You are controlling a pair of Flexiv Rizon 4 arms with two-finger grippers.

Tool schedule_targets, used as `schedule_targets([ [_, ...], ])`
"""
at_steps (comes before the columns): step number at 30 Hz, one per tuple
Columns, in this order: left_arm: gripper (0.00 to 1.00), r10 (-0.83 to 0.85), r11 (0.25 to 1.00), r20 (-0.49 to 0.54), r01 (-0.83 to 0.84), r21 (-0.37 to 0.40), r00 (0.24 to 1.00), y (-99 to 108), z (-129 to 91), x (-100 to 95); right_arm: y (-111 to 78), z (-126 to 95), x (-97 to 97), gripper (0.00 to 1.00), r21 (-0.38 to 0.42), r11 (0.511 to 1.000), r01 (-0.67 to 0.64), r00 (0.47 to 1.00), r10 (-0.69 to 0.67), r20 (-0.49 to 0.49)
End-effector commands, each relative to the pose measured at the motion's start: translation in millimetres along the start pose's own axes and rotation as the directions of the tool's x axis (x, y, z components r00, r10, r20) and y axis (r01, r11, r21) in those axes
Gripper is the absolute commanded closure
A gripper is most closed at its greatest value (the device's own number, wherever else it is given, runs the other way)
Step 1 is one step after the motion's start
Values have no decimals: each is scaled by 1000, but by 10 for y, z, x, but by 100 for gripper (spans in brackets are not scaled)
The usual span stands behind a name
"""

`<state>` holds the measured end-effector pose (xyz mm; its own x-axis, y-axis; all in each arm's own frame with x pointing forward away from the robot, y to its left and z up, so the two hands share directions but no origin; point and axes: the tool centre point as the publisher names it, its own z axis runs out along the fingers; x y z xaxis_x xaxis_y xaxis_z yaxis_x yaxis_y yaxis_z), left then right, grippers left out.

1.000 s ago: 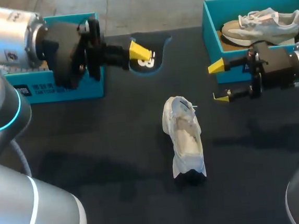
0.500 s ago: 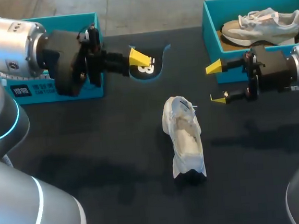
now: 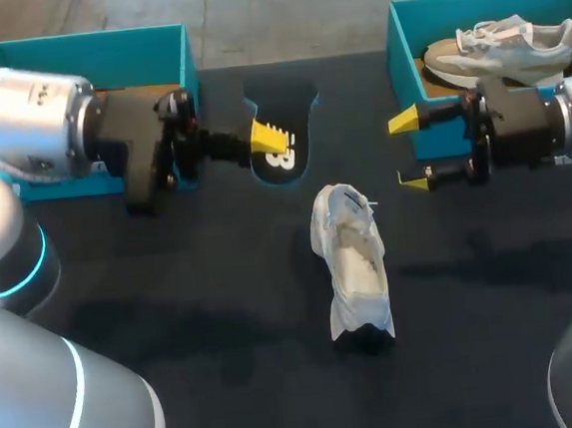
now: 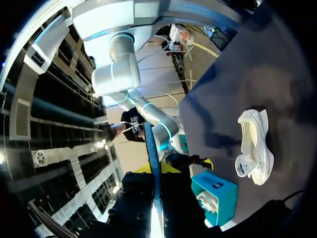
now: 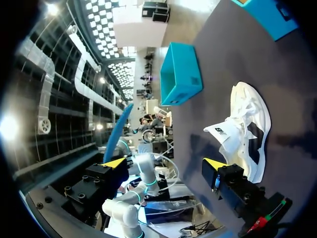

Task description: Take the shoe out of the shoebox, open the shoe tongue, remove and reinsert the insole, then place the shoe into the shoebox

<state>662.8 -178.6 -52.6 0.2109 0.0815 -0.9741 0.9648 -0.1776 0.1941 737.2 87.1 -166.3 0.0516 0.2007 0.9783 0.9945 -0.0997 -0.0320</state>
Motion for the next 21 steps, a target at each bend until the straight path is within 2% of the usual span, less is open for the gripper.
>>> schedule_targets([
  [1, 100, 34, 999, 30, -33, -24, 999, -113, -6, 113, -34, 72, 80, 0, -5, 1000, 5, 1000, -5, -1],
  [8, 100, 104, 994, 73, -100, -49, 992, -135, -37, 240, -85, 204, 163, 0, 10, 1000, 5, 1000, -5, -16],
  [12, 100, 136, 990, 84, -133, -38, 987, -154, -30, 359, -95, 296, 148, 0, 28, 1000, -3, 999, 4, -36],
  [21, 100, 136, 990, 84, -133, -38, 987, -154, -30, 359, -95, 296, 148, 0, 28, 1000, -3, 999, 4, -36],
])
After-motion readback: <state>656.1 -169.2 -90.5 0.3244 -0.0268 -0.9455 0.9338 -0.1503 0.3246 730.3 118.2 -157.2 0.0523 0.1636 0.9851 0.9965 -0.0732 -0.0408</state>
